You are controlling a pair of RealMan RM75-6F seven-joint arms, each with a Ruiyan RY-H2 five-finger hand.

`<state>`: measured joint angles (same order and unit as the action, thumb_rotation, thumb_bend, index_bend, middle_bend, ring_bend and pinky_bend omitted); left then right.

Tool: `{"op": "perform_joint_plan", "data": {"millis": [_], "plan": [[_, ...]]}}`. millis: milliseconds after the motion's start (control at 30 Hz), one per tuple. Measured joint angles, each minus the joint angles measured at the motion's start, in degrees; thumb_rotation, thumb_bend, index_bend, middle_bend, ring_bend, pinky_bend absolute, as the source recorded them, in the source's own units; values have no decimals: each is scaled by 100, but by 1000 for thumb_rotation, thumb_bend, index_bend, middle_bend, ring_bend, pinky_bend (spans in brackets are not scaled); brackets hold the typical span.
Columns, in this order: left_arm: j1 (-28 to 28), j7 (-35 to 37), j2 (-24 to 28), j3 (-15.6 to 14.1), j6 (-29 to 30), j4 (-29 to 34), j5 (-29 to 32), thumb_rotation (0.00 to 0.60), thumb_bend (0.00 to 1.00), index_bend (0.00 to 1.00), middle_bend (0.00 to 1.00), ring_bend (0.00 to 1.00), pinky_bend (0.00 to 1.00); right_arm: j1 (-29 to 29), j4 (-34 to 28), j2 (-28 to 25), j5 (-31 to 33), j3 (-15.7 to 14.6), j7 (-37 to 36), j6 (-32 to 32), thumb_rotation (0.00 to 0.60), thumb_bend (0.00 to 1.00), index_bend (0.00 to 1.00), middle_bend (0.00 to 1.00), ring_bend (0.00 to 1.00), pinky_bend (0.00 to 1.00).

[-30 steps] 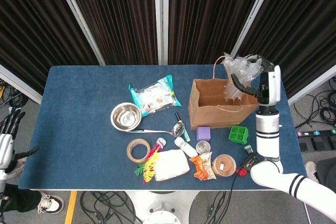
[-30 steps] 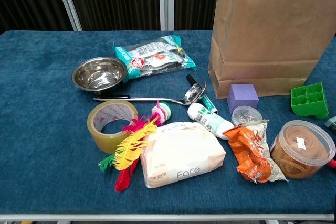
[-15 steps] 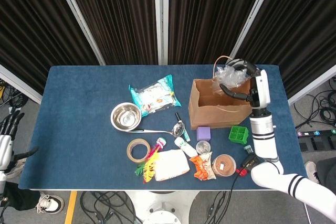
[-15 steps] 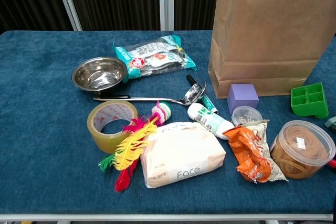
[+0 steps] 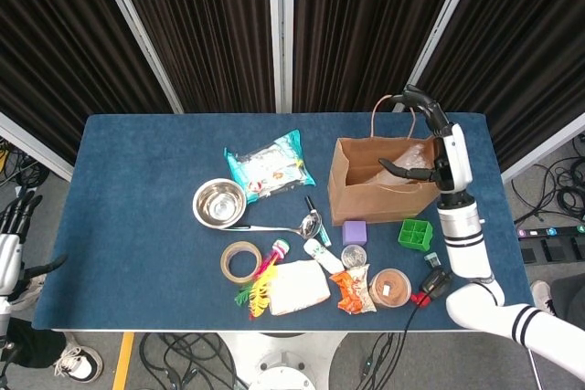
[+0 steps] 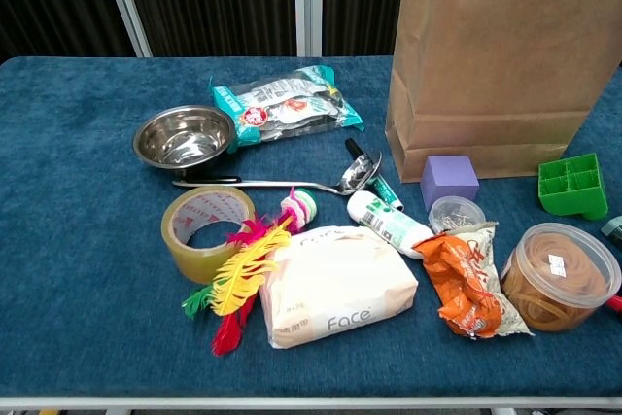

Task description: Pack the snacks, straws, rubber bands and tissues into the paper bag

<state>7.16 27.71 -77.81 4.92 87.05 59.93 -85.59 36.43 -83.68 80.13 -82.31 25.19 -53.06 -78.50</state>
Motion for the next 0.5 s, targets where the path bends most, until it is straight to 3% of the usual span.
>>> {"op": "perform_joint_plan", "data": {"millis": [300, 400, 500], "plan": [[-20, -11, -18, -15, 68, 43, -31, 600, 32, 99, 143, 12, 144, -141, -1299, -456, -556, 54, 111, -543, 600, 0, 197, 261, 92, 177], [-34, -16, -27, -24, 94, 48, -43, 600, 32, 100, 143, 12, 144, -207, -1771, -816, -958, -157, -12, -504, 600, 0, 197, 267, 98, 177], [-34, -33, -30, -29, 104, 62, -53, 600, 32, 99, 143, 12, 144, -237, -1987, -1284, -1419, -585, -141, -201, 600, 0, 199, 269, 104, 177]]}}
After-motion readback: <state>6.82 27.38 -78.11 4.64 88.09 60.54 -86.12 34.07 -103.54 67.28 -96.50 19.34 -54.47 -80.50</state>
